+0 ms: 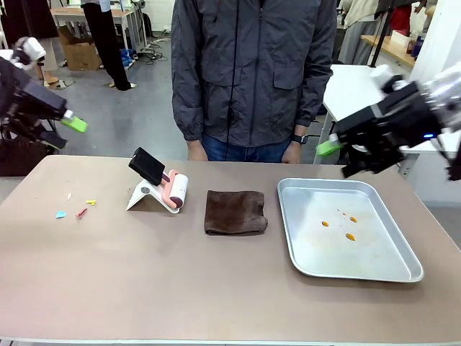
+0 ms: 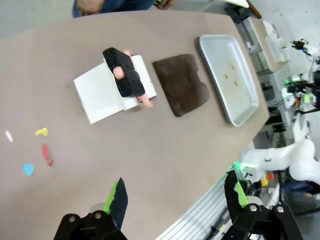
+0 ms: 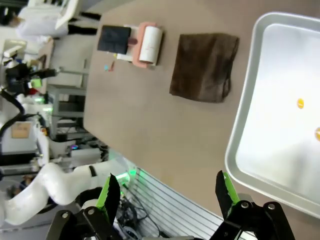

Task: Clean the surface of the table.
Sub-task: Hold the Lint Roller with your left hand and the towel with your right hand.

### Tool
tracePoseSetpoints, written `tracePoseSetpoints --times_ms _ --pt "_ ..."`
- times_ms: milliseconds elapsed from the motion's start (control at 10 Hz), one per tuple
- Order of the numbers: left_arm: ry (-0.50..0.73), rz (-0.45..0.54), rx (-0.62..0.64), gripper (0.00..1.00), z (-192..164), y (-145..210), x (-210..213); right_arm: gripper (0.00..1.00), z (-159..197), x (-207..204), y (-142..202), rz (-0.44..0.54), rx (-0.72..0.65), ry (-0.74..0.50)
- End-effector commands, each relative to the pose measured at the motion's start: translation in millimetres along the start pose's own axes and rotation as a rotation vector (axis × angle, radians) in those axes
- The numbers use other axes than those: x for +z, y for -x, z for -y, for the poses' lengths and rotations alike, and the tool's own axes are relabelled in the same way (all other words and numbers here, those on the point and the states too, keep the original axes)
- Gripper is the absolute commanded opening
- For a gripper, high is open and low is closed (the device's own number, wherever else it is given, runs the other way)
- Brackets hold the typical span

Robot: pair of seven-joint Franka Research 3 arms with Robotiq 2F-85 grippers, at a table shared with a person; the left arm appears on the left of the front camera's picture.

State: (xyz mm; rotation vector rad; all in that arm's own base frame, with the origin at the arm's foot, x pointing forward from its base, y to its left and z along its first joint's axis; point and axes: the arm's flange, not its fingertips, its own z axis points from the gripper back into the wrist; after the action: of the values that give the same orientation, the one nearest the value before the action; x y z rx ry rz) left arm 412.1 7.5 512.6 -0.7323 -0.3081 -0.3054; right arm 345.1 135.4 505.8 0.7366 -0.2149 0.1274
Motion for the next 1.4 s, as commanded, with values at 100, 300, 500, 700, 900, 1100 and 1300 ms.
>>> tracePoseSetpoints --times_ms 100,300,500,700,900,1100,1300 --pt "-0.052 0.009 0.069 1.0 -15 -26 -31 1.0 -18 -64 -28 -0.068 -0.034 0.059" --pt "-0.065 0.037 0.101 1.0 -34 -35 -56 1.0 -24 -108 -29 -0.086 -0.059 0.103" --pt "-0.016 0.061 0.118 1.0 -48 -37 -78 1.0 -21 -135 -28 -0.112 -0.077 0.118" --pt "0.041 0.07 0.105 1.0 -55 -34 -82 1.0 -13 -115 -31 -0.062 -0.098 0.109" --pt "-0.032 0.035 0.134 1.0 -52 -33 -81 1.0 -11 -137 -22 -0.119 -0.065 0.101" --pt "-0.012 0.041 0.133 1.0 -54 -32 -86 1.0 -8 -134 -24 -0.107 -0.076 0.099" --pt "0.002 0.036 0.154 1.0 -43 -42 -100 1.0 -2 -140 -36 -0.022 -0.112 0.227"
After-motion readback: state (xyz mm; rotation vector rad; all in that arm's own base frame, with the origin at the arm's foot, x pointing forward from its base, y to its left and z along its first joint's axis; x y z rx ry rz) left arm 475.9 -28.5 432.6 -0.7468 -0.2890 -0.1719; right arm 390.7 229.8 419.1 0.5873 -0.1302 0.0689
